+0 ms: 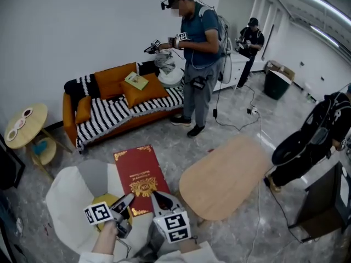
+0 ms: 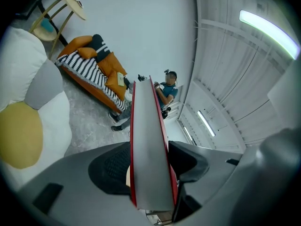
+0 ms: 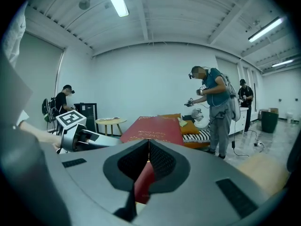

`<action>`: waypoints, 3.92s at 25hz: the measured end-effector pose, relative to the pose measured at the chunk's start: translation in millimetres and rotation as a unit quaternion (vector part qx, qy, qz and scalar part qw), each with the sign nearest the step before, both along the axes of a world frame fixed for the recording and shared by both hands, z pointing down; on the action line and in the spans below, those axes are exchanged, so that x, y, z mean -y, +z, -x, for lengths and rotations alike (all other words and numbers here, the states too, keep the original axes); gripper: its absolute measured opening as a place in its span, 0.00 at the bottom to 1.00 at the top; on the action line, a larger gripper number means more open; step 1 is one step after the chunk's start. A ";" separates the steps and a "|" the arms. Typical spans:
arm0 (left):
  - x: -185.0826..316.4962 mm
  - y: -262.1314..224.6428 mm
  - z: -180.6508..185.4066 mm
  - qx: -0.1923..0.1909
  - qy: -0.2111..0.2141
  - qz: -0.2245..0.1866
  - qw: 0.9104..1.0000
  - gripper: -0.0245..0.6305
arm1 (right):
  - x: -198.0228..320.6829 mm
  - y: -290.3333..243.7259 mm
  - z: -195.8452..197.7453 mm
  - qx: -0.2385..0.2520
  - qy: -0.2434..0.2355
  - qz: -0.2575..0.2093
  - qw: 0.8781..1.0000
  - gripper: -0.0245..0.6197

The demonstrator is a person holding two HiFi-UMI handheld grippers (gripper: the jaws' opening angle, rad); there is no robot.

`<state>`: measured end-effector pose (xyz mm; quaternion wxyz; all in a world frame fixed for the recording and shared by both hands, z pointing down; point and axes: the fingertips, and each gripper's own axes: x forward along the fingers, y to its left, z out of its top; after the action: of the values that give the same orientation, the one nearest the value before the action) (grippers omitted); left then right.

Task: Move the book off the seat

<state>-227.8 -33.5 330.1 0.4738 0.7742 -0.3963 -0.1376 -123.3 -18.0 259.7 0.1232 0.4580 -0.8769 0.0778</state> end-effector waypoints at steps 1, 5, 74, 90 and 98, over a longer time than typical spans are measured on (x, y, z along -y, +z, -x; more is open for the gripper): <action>1.0 0.4 -4.0 0.002 0.004 0.000 1.000 0.43 | -0.4 0.8 -4.2 0.000 0.004 0.000 1.000 0.06; 13.7 -2.3 -21.6 0.000 0.019 0.003 1.000 0.42 | 7.5 1.0 -22.5 0.003 0.021 0.001 1.000 0.06; 137.8 104.9 -518.1 0.068 0.300 0.092 0.947 0.41 | 76.9 120.7 -521.1 0.060 0.362 0.108 0.924 0.06; 153.6 225.6 -537.9 0.021 0.280 0.113 0.953 0.41 | 87.3 272.5 -517.8 0.107 0.379 0.175 0.902 0.06; 157.6 303.2 -538.8 0.008 0.302 0.117 0.946 0.41 | 92.8 349.1 -513.1 0.116 0.389 0.209 0.890 0.06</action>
<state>311.0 -191.1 633.3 0.5774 0.7977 -0.1609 0.0656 389.8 -110.8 608.9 0.0733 0.7137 -0.6005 0.3531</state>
